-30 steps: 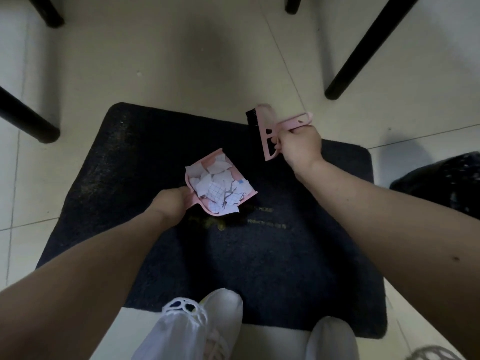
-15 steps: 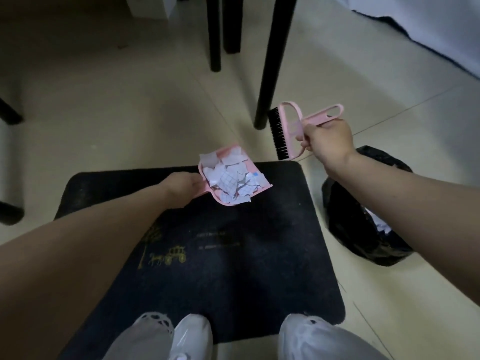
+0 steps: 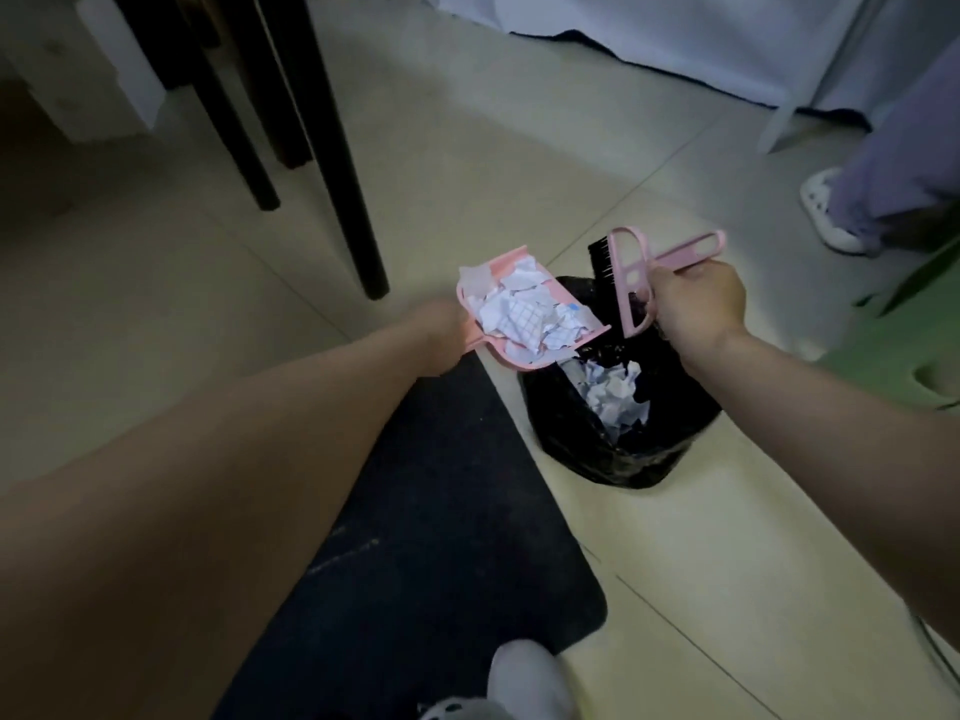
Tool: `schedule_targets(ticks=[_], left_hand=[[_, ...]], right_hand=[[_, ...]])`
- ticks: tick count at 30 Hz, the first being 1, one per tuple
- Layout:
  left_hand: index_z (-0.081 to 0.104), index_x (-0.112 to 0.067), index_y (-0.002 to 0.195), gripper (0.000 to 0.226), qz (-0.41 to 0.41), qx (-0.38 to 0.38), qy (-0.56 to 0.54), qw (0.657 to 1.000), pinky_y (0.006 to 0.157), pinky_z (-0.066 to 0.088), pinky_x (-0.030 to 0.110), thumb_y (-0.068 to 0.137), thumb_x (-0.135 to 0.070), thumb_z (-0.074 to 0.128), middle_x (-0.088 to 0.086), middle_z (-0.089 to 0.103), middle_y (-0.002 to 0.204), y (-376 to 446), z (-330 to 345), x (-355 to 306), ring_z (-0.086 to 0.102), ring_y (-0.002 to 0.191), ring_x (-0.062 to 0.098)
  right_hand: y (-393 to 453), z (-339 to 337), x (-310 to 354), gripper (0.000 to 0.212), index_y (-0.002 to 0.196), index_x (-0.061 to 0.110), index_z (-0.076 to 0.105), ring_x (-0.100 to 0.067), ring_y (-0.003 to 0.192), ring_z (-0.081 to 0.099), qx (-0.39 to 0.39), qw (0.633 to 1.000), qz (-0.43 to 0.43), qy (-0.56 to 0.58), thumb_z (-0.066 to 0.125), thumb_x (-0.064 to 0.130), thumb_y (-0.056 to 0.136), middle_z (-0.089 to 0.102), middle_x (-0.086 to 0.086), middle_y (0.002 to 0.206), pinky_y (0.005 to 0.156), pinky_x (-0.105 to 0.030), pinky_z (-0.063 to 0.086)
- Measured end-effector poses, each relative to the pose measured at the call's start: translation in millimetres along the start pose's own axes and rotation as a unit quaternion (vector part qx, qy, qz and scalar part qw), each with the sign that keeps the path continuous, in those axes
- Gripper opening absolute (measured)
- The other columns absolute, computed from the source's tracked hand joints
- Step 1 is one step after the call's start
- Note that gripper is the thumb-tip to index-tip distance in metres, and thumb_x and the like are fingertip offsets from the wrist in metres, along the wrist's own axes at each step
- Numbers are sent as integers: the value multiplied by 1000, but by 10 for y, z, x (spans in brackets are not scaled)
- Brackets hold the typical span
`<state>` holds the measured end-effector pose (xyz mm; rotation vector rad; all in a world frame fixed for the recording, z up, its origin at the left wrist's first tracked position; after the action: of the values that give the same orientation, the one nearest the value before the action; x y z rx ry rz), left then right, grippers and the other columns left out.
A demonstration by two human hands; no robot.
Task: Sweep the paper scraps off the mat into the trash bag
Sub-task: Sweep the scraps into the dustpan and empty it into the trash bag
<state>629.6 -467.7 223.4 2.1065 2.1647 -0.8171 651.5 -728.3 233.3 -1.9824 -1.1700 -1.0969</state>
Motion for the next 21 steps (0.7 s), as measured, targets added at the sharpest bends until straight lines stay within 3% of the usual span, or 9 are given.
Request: schedule_targets(ticks=[2, 7, 11, 13, 17, 21], left_hand=[[51, 1, 128, 34, -11, -19, 22, 1000, 96, 39, 30, 101, -13, 36, 17, 54, 132, 109, 58, -155, 51, 121, 30], [54, -1, 122, 28, 15, -6, 163, 986, 94, 44, 32, 97, -6, 42, 13, 56, 128, 397, 432, -443, 54, 117, 27], [61, -4, 102, 22, 45, -27, 200, 978, 70, 44, 30, 89, 2, 45, 12, 62, 110, 421, 608, -708, 59, 94, 26], [61, -5, 102, 23, 64, -39, 220, 973, 66, 42, 28, 87, 4, 46, 11, 63, 106, 414, 665, -840, 56, 85, 24], [61, -3, 105, 27, 94, -57, 240, 965, 66, 43, 29, 85, 8, 47, 13, 63, 105, 408, 708, -1011, 59, 85, 28], [60, 0, 103, 30, 136, -76, 251, 956, 64, 38, 29, 80, 13, 45, 16, 59, 94, 307, 702, -1173, 48, 74, 28]], right_hand=[[64, -108, -169, 34, 86, -4, 69, -29, 70, 62, -17, 1000, 11, -21, 53, 26, 85, 70, -19, 85, 62, -31, 43], [165, -222, -494, 36, 93, -4, 70, -35, 86, 66, -44, 997, 26, -64, 51, 27, 87, 71, -19, 91, 66, -34, 48], [186, -162, -617, 34, 90, -2, 70, -34, 86, 65, -24, 995, 27, -93, 50, 25, 89, 71, -17, 91, 73, -37, 52], [191, -120, -658, 33, 91, -1, 70, -34, 85, 65, -15, 994, 24, -104, 49, 24, 90, 71, -16, 91, 76, -39, 53], [191, -38, -709, 33, 89, 0, 68, -28, 73, 53, 8, 989, 14, -145, 47, 26, 94, 60, -10, 78, 63, -29, 35], [203, -13, -780, 28, 82, 8, 65, -27, 72, 50, 10, 987, 13, -160, 50, 29, 93, 57, -8, 75, 63, -28, 33]])
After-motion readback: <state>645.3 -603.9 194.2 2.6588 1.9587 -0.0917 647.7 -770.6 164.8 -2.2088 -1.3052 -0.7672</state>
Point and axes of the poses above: each hand's wrist, its own y-axis towards the middle knuckle, its own z-axis out of the palm, x = y × z, the point moved 8 cm from there along y, towards the middle knuckle
